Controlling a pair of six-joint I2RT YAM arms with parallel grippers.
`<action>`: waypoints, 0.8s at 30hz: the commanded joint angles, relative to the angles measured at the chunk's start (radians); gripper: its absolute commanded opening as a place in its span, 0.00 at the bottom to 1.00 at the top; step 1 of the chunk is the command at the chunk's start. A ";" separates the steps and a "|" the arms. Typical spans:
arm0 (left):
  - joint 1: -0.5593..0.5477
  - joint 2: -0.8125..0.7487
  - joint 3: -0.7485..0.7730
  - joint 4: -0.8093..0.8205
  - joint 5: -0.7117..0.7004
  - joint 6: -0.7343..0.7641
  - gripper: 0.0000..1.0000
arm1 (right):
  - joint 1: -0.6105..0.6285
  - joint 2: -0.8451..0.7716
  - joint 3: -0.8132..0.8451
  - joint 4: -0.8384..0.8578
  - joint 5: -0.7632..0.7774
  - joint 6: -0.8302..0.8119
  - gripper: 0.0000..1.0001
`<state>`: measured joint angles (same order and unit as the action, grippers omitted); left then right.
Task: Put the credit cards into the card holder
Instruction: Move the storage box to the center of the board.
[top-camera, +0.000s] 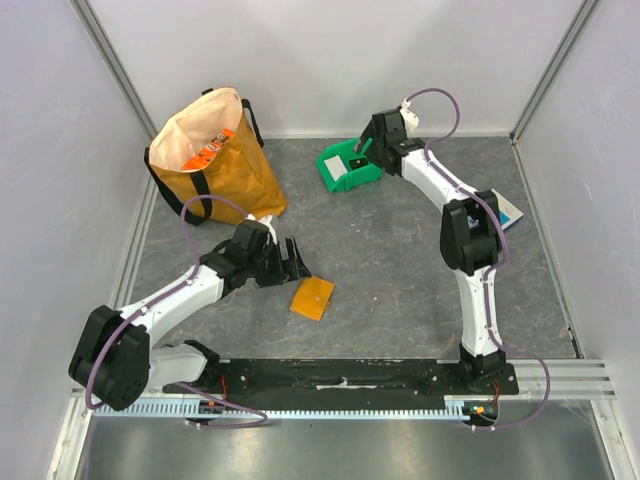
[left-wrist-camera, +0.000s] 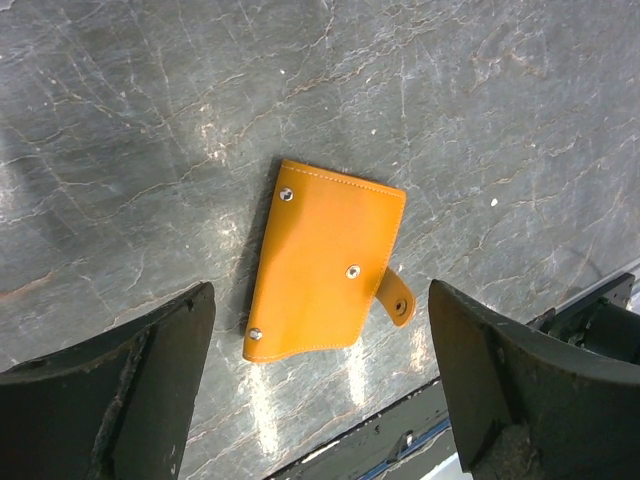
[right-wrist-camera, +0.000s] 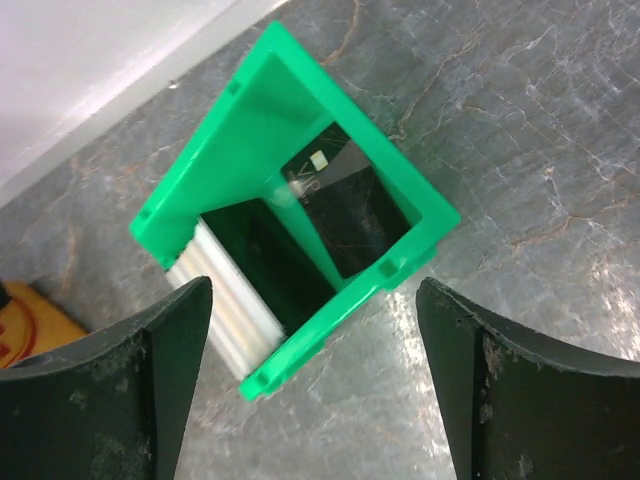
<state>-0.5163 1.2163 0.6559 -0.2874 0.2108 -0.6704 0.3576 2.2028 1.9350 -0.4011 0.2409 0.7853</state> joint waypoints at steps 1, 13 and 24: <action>0.002 -0.032 0.037 -0.021 -0.021 0.043 0.92 | -0.003 0.089 0.119 -0.024 0.047 -0.032 0.90; 0.006 -0.035 0.037 -0.024 -0.031 0.045 0.93 | 0.000 0.140 0.096 -0.036 0.086 -0.118 0.91; 0.004 -0.043 0.033 -0.024 -0.025 0.043 0.93 | 0.000 0.046 -0.071 -0.010 0.069 -0.152 0.91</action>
<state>-0.5163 1.1988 0.6563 -0.3088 0.1921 -0.6605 0.3561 2.3352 1.9301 -0.3992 0.2928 0.6647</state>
